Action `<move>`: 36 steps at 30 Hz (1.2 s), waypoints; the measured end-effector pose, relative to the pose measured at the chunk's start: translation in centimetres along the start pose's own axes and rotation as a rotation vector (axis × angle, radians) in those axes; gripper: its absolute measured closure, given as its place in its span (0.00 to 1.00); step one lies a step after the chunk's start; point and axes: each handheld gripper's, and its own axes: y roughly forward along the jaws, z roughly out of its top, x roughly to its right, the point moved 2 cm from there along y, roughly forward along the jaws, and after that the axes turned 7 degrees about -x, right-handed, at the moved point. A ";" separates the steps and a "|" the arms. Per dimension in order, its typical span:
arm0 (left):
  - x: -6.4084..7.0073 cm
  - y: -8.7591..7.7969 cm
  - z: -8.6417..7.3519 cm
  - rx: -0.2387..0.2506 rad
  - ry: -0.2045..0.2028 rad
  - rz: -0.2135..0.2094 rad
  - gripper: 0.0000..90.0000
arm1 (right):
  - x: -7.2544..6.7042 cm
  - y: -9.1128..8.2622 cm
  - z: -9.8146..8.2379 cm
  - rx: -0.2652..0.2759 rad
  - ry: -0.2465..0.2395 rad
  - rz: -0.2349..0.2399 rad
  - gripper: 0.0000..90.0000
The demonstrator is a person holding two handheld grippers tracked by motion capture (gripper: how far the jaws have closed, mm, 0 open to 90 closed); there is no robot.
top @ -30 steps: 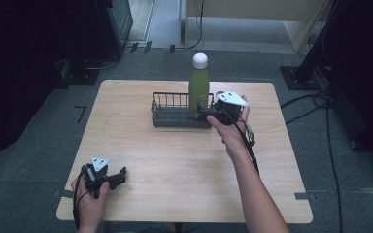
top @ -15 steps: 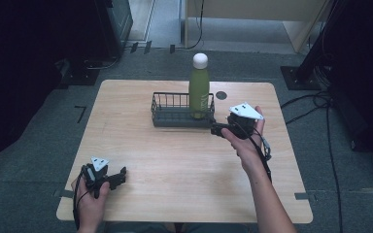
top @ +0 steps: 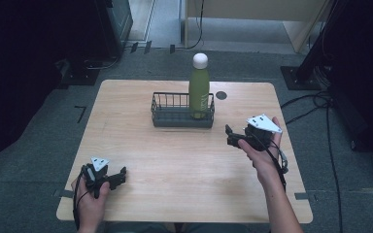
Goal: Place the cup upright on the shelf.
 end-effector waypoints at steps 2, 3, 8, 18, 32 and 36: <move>0.0 0.0 0.0 -0.001 0.001 0.000 0.13 | 0.7 -0.2 -0.7 -0.007 0.009 -0.014 0.02; 0.0 0.0 0.0 -0.001 0.001 0.000 0.13 | 1.3 -0.5 -1.3 -0.014 0.024 -0.022 0.02; 0.0 0.0 0.0 -0.003 0.004 0.000 0.13 | 2.7 -0.9 -3.0 -0.033 0.041 -0.042 0.03; 0.0 0.0 0.0 -0.003 0.003 0.001 0.13 | 4.8 -1.4 -7.1 -0.097 0.062 -0.077 0.03; 0.0 0.0 0.0 -0.003 0.004 0.001 0.13 | 7.3 -2.4 -12.2 -0.174 0.120 -0.123 0.03; 0.0 0.0 0.0 -0.003 0.004 0.001 0.13 | 7.8 -2.5 -13.8 -0.223 0.107 -0.155 0.04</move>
